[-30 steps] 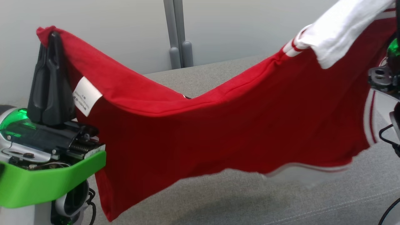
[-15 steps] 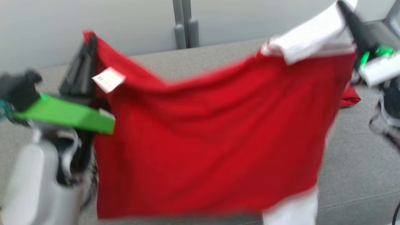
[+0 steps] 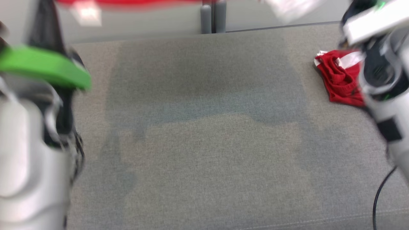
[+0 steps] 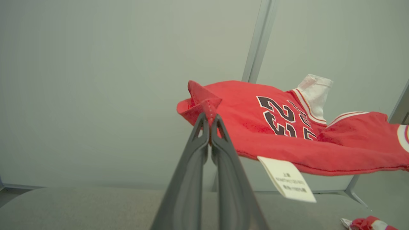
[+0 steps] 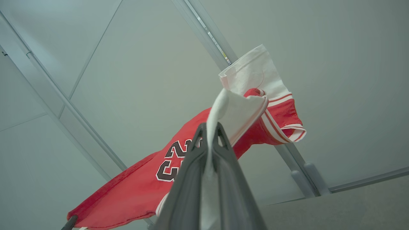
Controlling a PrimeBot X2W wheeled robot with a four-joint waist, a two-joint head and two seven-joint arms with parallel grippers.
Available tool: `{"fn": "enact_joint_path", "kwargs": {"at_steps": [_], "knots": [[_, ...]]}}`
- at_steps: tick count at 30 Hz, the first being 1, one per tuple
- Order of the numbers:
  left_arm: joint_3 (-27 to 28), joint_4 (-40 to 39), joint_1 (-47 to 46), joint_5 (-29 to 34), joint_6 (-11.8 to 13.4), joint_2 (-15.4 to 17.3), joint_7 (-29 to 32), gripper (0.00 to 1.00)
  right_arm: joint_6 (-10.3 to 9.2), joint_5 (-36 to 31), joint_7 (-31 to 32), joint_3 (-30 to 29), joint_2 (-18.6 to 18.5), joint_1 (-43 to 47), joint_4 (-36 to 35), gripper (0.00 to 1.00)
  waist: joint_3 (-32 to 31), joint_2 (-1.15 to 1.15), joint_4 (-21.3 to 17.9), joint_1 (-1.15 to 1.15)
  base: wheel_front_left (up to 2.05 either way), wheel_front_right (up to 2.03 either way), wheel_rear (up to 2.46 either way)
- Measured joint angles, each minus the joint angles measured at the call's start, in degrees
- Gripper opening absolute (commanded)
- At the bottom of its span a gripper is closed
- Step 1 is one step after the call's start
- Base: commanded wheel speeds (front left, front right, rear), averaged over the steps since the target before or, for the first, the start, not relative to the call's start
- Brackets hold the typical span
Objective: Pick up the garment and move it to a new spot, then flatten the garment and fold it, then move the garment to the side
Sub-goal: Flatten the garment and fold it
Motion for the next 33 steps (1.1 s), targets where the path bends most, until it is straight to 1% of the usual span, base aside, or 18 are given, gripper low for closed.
{"fn": "enact_joint_path", "kwargs": {"at_steps": [4,7,9,11,13,17,19,20,26,33], "knots": [[-2.79,8.13,13.0,0.0,-0.62,-0.71,0.3,0.0,-0.12,1.63,0.38,3.6,2.56,12.4,6.14,0.0,1.62,0.0,-0.43,0.0,0.0,0.0,0.0],[-4.04,13.08,19.46,-0.55,-1.18,-2.11,-0.69,0.0,-0.03,2.13,-0.3,5.54,4.35,19.85,9.51,0.0,2.95,0.0,-0.8,0.0,0.0,0.0,0.0],[-4.08,15.7,21.58,-1.07,-1.26,-3.21,-2.02,0.0,1.1,2.83,-1.34,5.97,5.64,22.4,10.87,0.0,3.77,0.0,-1.06,0.0,0.0,0.0,0.0],[-3.74,18.19,22.41,-1.54,-1.68,-3.82,-4.04,0.0,2.71,4.05,-2.65,5.7,7.31,23.26,11.85,0.0,4.32,0.0,-1.44,0.0,0.0,0.0,0.0],[-3.31,19.82,22.55,-2.03,-1.77,-4.03,-5.95,0.0,4.26,4.1,-3.19,5.72,7.92,23.79,12.13,0.0,4.35,0.0,-1.83,0.0,0.0,0.0,0.0],[-2.02,21.14,22.61,-3.65,-2.69,-4.95,-9.53,0.0,7.12,3.91,-3.74,6.0,7.8,26.28,12.68,0.0,3.34,0.0,-2.0,0.0,0.0,0.0,0.0],[-1.66,21.28,23.03,-3.97,-2.99,-4.94,-11.41,0.0,8.17,3.57,-4.08,6.05,7.79,27.55,12.76,0.0,2.57,0.0,-2.0,0.0,0.0,0.0,0.0],[-1.62,21.35,23.44,-3.97,-3.55,-4.91,-12.12,0.0,8.54,3.21,-4.41,6.05,7.75,28.05,12.74,0.0,2.16,0.0,-2.01,0.0,0.0,0.0,0.0],[0.05,21.24,29.3,-3.93,-4.24,-4.7,-15.68,0.0,9.02,0.63,-5.06,5.84,7.7,31.29,11.54,0.0,-0.88,0.0,-2.25,0.0,0.0,0.0,0.0],[2.27,17.38,35.2,-3.48,-4.26,-4.69,-16.05,0.0,9.25,-0.15,-5.16,6.72,7.99,38.1,8.25,0.0,-4.67,0.0,-3.01,0.0,0.0,0.0,0.0]]}}
